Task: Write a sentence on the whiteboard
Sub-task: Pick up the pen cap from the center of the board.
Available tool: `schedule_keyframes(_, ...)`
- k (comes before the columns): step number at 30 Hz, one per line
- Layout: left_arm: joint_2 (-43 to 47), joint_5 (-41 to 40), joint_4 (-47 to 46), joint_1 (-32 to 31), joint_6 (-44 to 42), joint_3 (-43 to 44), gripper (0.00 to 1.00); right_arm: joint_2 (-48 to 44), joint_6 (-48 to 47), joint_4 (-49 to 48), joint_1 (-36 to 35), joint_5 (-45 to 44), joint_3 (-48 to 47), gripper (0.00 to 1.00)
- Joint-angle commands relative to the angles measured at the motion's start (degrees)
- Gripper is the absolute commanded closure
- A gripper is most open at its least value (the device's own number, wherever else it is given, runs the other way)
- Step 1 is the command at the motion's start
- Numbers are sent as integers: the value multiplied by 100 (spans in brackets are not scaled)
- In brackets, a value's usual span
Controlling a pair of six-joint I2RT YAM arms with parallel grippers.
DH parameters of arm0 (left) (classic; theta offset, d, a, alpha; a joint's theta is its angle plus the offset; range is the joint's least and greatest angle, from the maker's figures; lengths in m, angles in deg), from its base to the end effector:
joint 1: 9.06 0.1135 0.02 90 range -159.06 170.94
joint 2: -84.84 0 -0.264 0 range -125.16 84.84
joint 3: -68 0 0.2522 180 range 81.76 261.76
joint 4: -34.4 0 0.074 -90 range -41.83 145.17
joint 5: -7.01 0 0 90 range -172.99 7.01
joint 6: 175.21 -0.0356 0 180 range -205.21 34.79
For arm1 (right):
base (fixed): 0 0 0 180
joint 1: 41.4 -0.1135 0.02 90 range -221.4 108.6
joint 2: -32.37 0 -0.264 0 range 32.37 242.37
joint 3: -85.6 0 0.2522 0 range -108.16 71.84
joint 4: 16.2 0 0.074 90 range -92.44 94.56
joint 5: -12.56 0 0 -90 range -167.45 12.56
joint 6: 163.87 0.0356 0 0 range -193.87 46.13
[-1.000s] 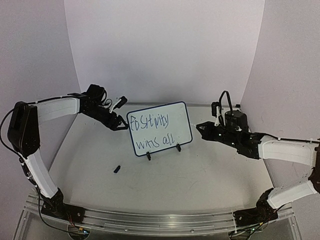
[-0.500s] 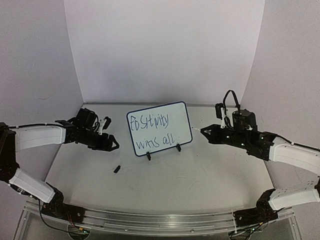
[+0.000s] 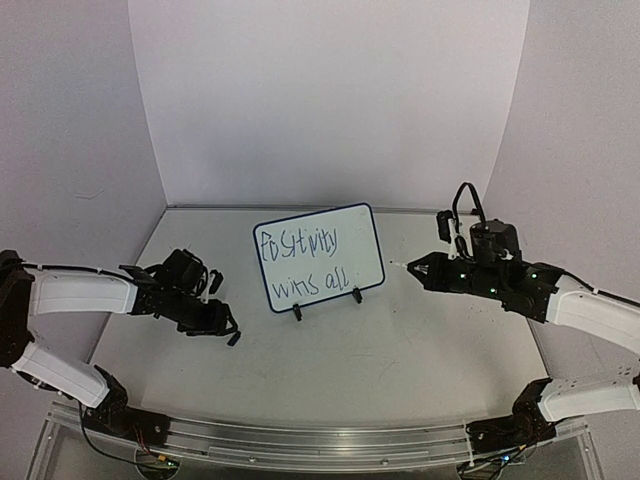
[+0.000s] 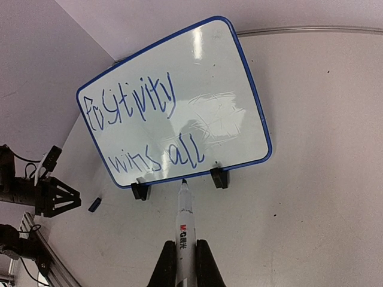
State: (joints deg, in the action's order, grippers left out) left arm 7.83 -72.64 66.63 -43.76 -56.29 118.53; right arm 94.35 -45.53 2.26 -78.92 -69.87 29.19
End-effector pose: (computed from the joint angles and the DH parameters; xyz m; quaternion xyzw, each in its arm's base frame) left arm 0.1962 -0.1436 0.1651 0.0726 0.9566 -0.2154 0.1825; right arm 0.1929 0.1540 0.2776 -0.1028 0.8314 0.3418 0.4259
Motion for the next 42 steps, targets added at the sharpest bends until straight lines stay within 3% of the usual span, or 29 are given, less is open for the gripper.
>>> schedule_keyframes(1, -60, 17, -141, -155, -13, 26, 48, -72, 159, 23, 33, 34, -144, 100)
schedule_keyframes(29, -1112, -1162, 412, -806, -240, 677, 70, -237, 295, 23, 34, -22, 102, 100)
schedule_keyframes(42, -1335, -1169, 461, -963, -247, 781, 81, -232, 292, 23, 34, -67, 143, 100)
